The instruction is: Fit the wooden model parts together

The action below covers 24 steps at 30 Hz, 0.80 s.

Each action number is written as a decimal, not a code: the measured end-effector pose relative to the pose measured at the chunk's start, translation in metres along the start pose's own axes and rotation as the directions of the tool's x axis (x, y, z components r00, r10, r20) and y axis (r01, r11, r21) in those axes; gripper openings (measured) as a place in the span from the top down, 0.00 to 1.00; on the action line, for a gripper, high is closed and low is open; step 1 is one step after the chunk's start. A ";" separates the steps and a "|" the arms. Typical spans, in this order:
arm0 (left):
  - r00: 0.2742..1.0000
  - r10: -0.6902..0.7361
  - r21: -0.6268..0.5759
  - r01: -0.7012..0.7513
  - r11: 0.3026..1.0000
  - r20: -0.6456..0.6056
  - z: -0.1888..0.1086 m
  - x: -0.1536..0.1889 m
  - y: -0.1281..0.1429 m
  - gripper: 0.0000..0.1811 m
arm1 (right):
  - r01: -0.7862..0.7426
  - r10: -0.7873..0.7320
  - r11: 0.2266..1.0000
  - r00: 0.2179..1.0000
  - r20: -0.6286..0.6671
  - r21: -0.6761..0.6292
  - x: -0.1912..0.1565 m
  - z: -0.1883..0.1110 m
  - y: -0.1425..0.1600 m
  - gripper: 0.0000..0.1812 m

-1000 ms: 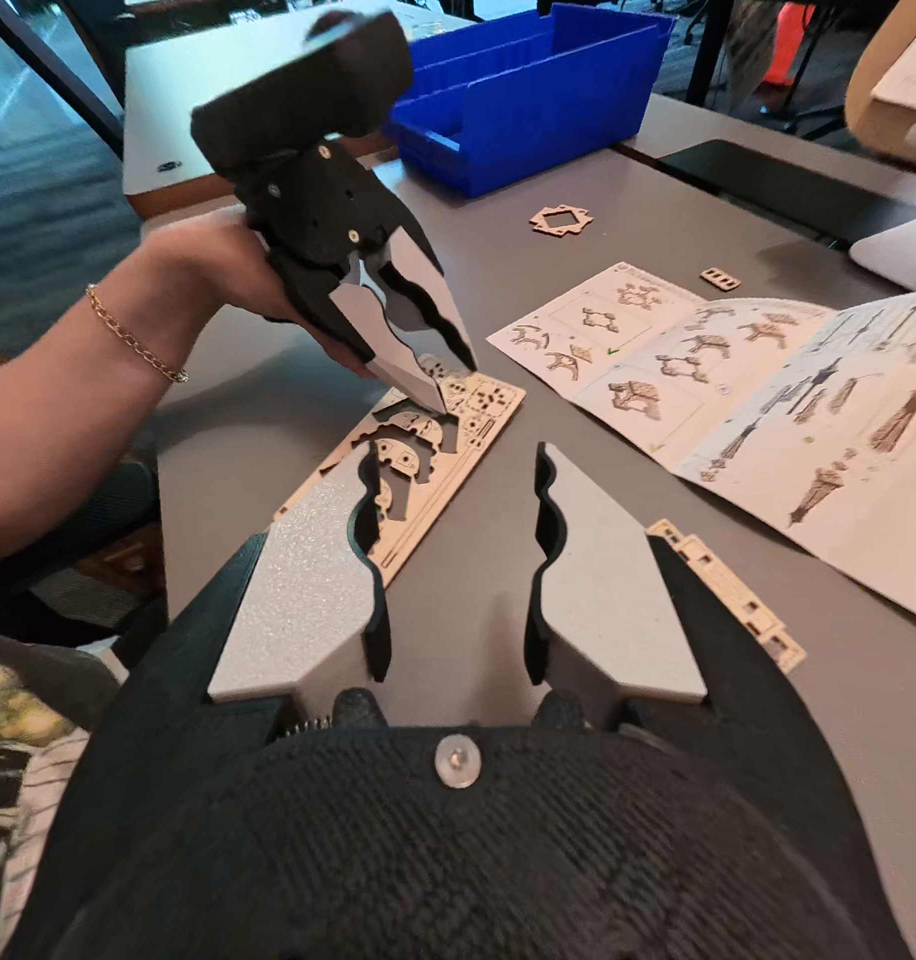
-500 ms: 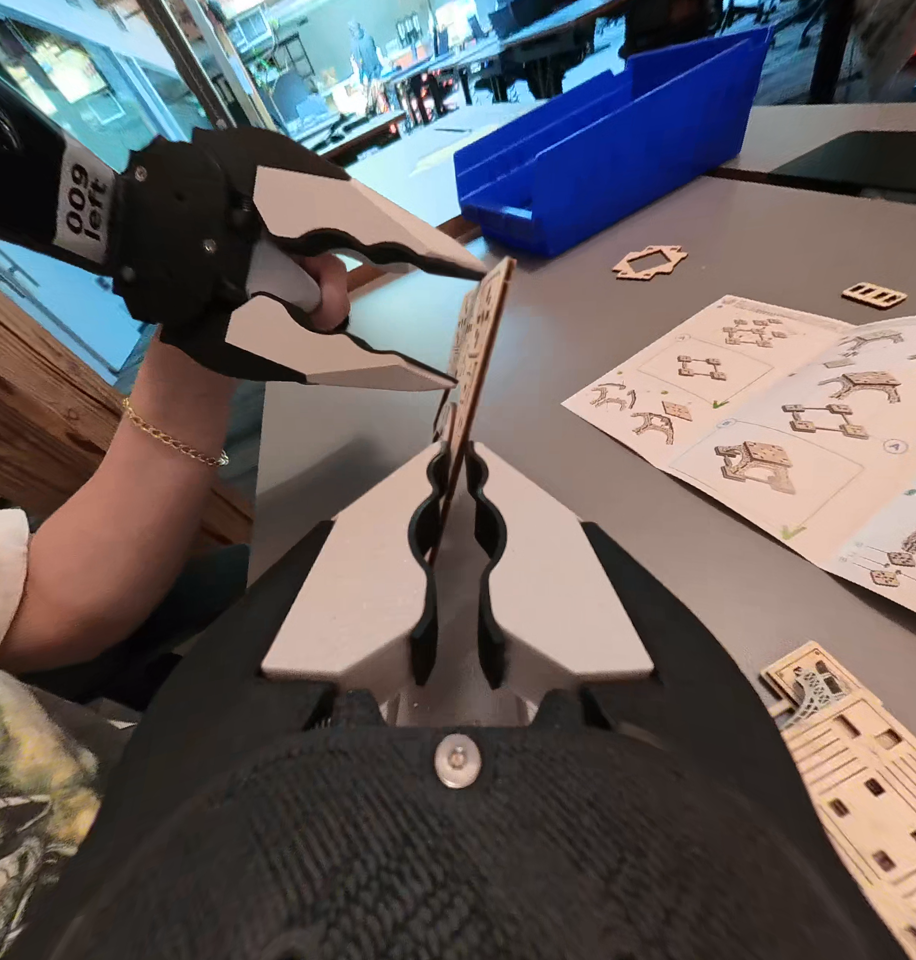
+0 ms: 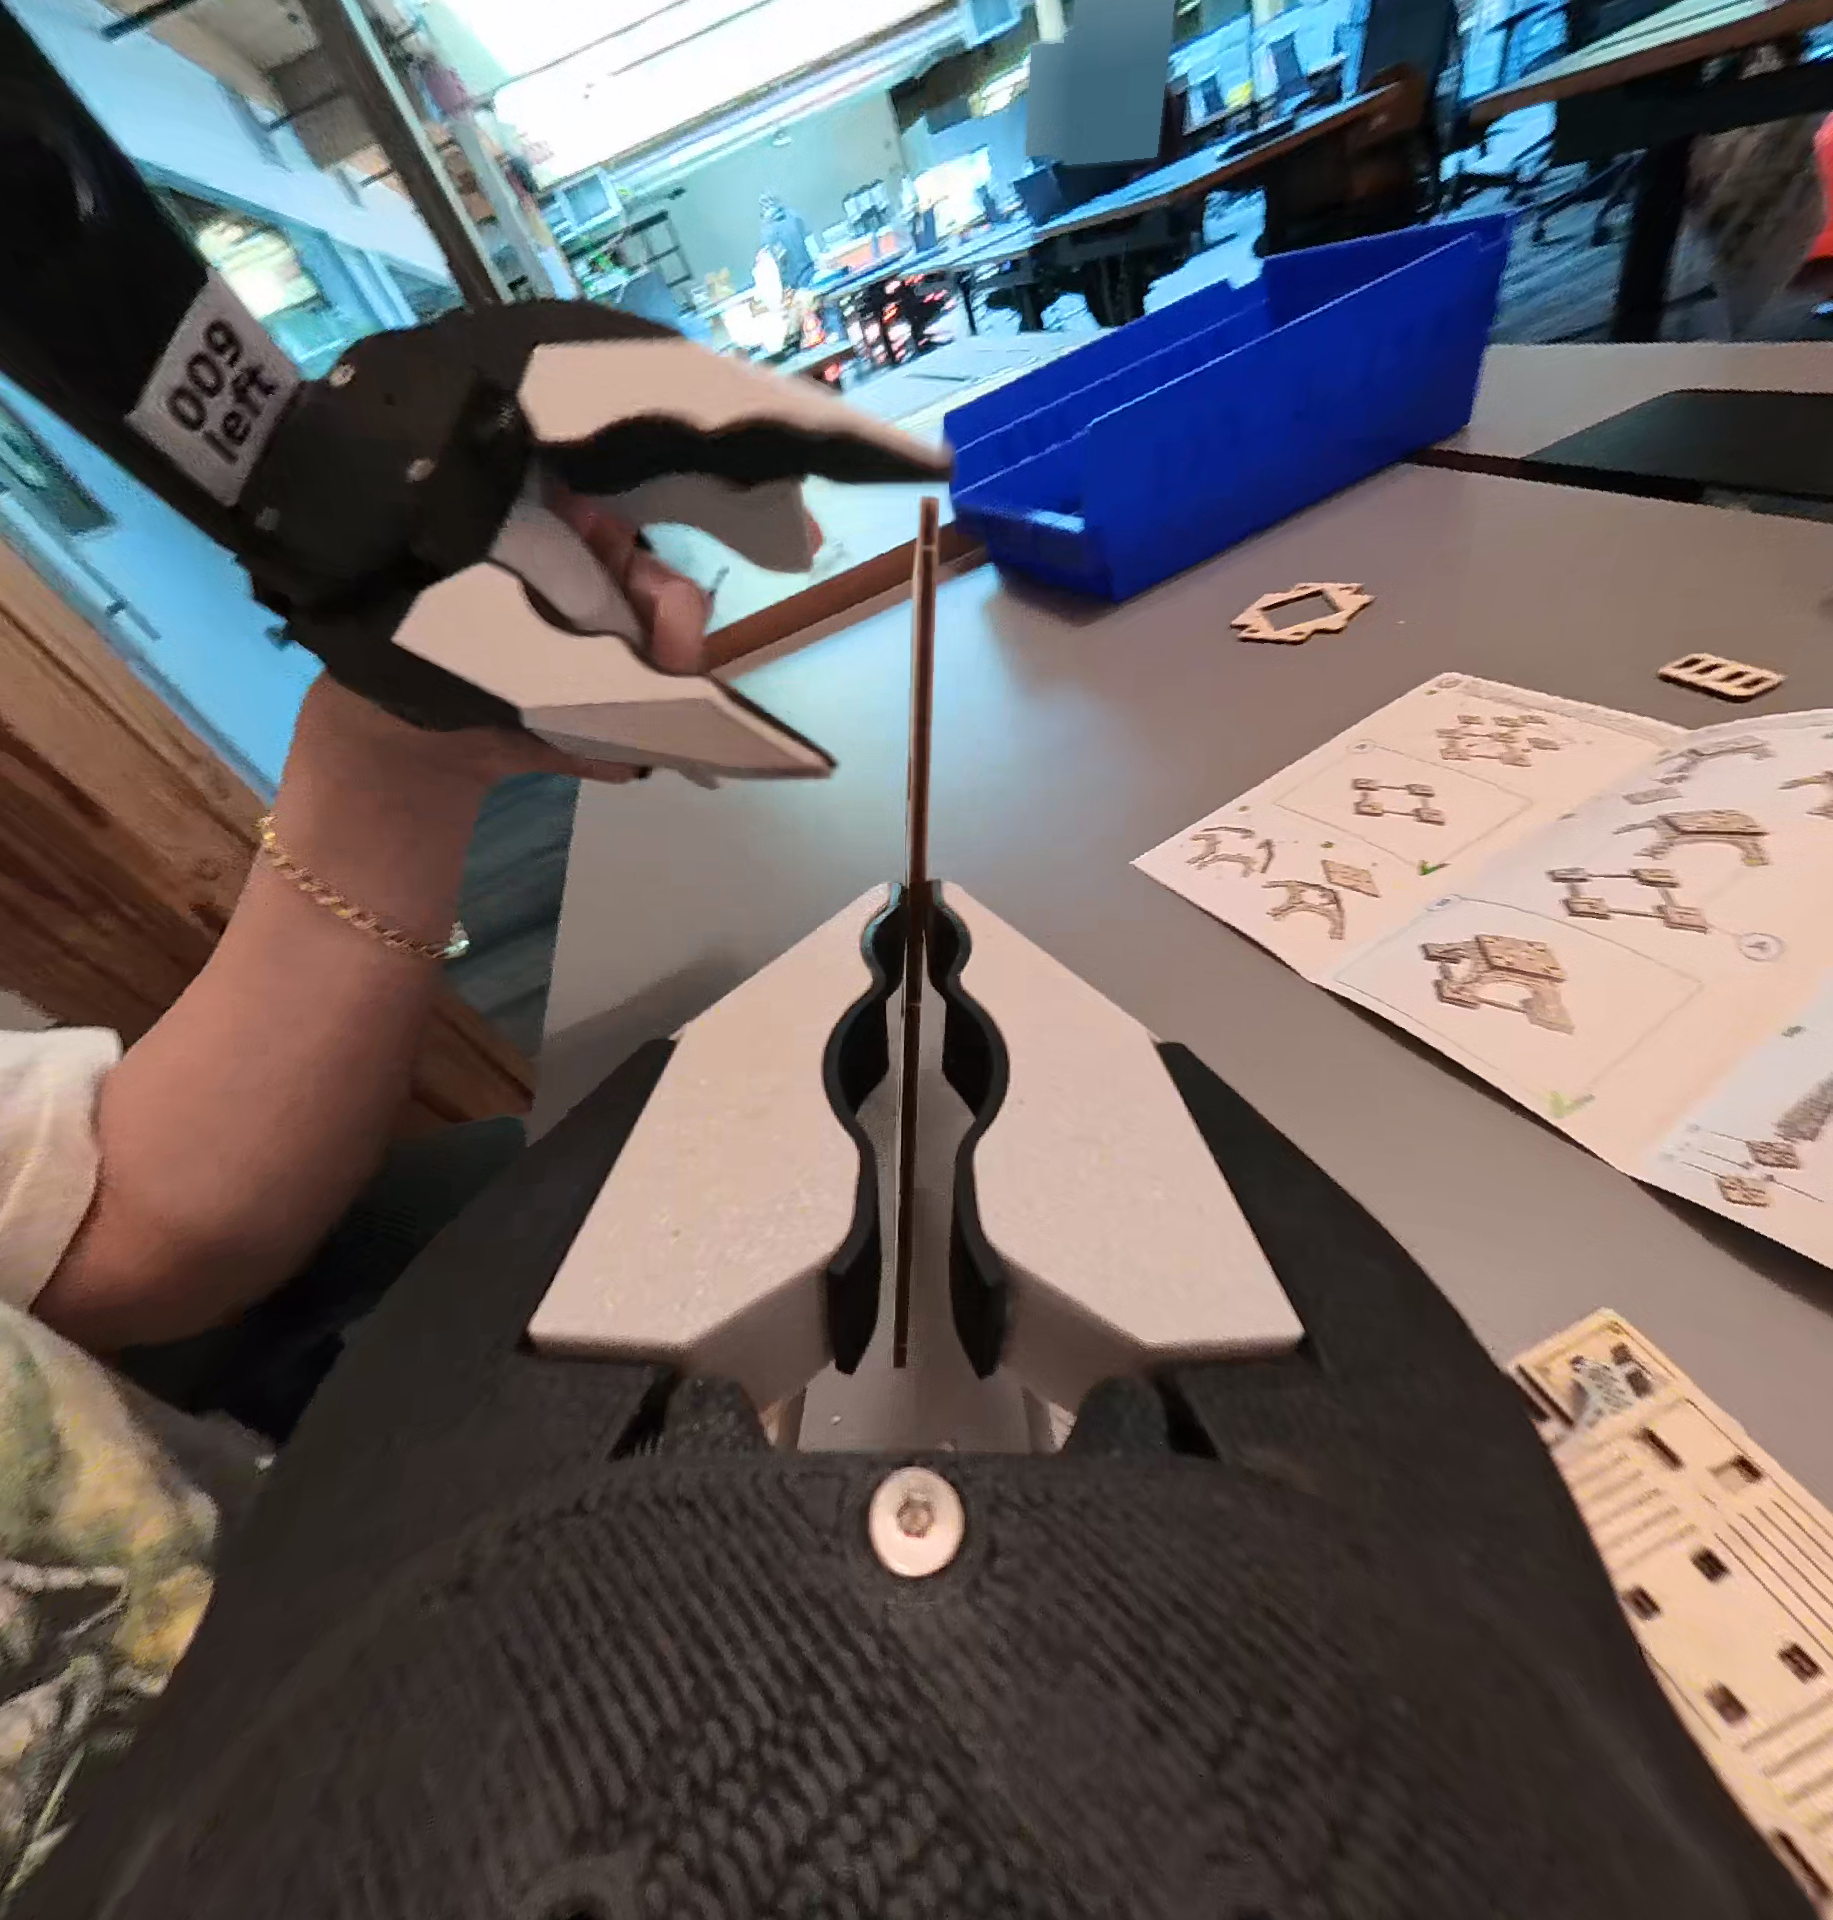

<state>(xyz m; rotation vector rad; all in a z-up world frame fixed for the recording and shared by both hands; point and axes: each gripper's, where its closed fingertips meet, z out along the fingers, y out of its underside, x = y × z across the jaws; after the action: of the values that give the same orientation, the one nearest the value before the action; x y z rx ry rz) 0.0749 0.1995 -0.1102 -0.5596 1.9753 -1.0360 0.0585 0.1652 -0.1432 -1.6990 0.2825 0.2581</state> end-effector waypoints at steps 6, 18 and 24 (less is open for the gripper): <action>0.978 -0.103 0.009 0.107 0.994 -0.183 -0.007 0.022 -0.003 0.85 | 0.062 -0.051 0.994 0.991 0.120 -0.089 -0.023 0.000 0.007 1.00; 0.502 -0.673 0.178 0.852 0.492 -0.543 -0.028 -0.031 0.010 1.00 | 0.177 -0.185 0.982 0.968 -0.171 -0.059 0.021 -0.022 0.012 0.66; 0.345 -0.629 0.245 0.939 0.242 -0.696 -0.039 -0.049 -0.002 1.00 | -0.060 0.076 0.980 0.994 -0.081 0.188 0.021 -0.018 -0.005 0.76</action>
<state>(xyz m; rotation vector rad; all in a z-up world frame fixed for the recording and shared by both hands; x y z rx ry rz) 0.0706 0.2503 -0.0732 -1.0972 1.3867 -2.6444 0.0799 0.1477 -0.1424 -1.5197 0.4183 0.2010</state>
